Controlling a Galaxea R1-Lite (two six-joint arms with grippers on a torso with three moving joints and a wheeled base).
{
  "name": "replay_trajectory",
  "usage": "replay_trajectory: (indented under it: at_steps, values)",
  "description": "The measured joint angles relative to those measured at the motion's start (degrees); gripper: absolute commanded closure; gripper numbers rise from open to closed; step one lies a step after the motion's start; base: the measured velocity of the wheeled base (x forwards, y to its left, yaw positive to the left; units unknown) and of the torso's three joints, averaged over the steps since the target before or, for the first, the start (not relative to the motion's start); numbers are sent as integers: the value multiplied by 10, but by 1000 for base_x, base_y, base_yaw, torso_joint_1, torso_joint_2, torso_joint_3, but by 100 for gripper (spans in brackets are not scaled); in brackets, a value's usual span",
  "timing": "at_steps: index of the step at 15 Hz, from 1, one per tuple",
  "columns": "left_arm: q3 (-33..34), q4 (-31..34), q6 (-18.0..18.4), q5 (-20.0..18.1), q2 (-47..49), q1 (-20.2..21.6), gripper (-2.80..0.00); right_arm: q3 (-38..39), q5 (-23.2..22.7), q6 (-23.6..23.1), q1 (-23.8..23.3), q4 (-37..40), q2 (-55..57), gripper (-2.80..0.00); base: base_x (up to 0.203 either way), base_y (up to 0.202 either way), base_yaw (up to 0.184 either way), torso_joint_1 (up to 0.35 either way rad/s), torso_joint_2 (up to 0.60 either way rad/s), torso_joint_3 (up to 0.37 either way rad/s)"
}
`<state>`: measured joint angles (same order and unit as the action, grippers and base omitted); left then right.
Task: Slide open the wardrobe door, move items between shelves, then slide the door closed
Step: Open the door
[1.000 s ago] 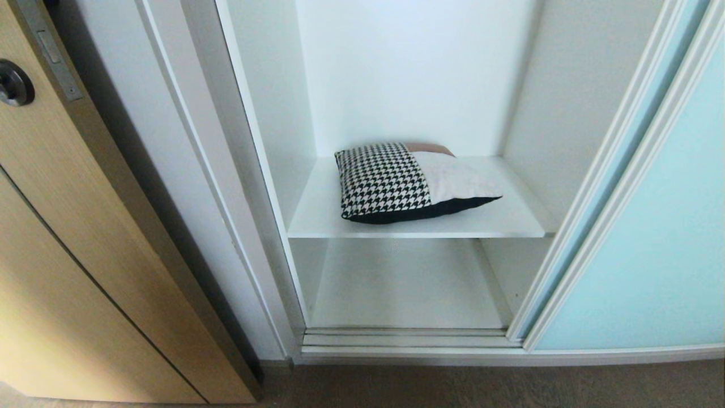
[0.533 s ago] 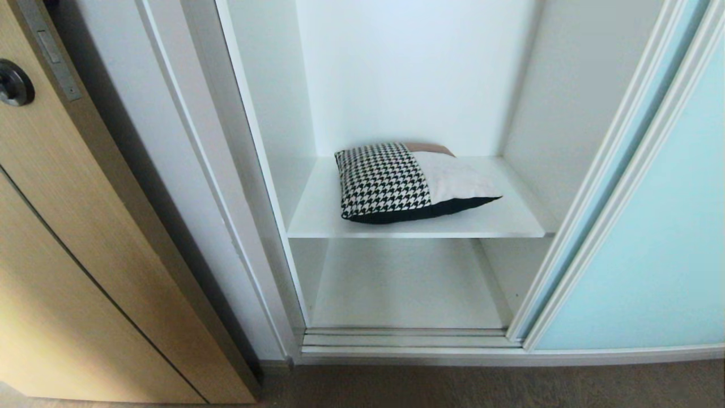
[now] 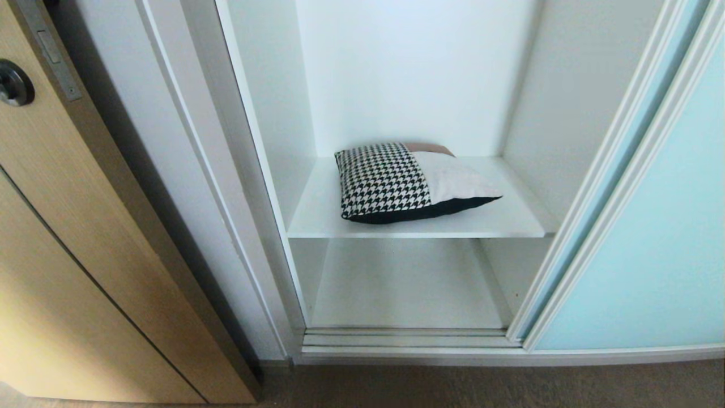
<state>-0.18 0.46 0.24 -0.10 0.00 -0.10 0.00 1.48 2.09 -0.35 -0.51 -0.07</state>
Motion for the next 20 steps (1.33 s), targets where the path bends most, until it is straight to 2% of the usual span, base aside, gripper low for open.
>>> replay_trajectory:
  at_steps: [8, 12, 14, 20]
  values:
    - [0, 0, 0, 0, 0, 0, 0, 0, 0, -2, 0, 0, 0, 0, 0, 0, 0, 0, 0, 0]
    - [0, 0, 0, 0, 0, 0, 0, 0, -1, -18, 0, 1, 0, 0, 0, 0, 0, 0, 0, 0]
    - [0, 0, 0, 0, 0, 0, 0, 0, -4, -45, 0, 3, 0, 0, 0, 0, 0, 0, 0, 0]
    - [0, 0, 0, 0, 0, 0, 0, 0, -8, -50, 0, 2, 0, 0, 0, 0, 0, 0, 0, 0]
